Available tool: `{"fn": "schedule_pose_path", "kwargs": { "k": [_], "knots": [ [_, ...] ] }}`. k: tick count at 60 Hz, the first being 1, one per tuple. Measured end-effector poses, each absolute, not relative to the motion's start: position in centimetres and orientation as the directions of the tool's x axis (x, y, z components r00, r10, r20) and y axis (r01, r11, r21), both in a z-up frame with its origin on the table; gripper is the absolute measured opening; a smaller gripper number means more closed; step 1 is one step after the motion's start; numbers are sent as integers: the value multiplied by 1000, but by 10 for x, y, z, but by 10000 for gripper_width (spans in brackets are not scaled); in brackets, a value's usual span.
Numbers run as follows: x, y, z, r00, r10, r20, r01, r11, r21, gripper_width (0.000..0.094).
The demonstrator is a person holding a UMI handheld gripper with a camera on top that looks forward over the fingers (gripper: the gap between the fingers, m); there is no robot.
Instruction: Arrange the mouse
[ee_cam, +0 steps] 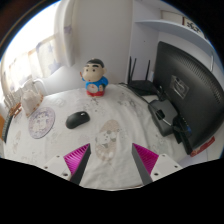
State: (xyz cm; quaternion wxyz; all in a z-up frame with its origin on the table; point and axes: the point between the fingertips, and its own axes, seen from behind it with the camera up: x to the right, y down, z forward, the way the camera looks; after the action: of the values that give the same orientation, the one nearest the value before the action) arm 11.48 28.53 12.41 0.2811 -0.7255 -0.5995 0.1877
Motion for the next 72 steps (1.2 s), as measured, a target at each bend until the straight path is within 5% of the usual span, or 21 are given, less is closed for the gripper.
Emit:
{"fn": "schedule_pose_path", "kwargs": {
  "k": [28, 52, 72],
  "knots": [
    [46, 150, 85, 36, 998, 59, 675, 19, -738, 859],
    [-36, 128, 2, 70, 997, 34, 608, -16, -794, 854],
    [-119, 145, -11, 107, 994, 24, 590, -43, -806, 861]
  ]
}}
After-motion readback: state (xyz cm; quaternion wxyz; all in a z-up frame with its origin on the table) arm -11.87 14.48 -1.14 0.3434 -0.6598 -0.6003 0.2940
